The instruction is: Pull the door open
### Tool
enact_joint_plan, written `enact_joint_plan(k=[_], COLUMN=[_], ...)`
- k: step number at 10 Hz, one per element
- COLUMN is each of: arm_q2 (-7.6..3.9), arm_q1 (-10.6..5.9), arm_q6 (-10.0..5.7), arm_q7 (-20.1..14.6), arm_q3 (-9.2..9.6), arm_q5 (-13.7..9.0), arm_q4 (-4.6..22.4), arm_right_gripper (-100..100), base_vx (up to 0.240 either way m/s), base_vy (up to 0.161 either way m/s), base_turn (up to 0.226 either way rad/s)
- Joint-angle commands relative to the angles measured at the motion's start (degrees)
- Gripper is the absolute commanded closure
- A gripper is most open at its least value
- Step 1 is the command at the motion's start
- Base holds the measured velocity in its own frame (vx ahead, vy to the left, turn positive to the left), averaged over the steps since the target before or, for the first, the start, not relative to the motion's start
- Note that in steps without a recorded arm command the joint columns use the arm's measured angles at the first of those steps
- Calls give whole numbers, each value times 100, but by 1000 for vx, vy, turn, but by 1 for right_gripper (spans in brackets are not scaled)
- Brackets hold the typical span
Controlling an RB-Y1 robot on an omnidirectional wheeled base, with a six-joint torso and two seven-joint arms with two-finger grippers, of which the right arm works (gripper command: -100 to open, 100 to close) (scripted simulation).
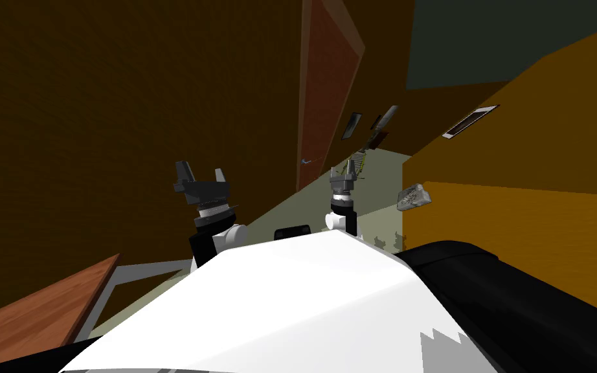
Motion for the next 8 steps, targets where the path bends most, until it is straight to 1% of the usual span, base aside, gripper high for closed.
enact_joint_plan(k=[1, 5, 8], arm_q2=[-54, -148, -238], arm_q1=[-70, -205, -346], arm_q6=[-56, -164, -277], arm_q7=[0, -1, -1], arm_q3=[-3, -8, -14], arm_q5=[-19, -56, -95], arm_q4=[203, 595, 1004], arm_right_gripper=[-100, -100, -100], base_vx=[43, 56, 74], base_vy=[-26, -56, -60], base_turn=[86, 71, 87])
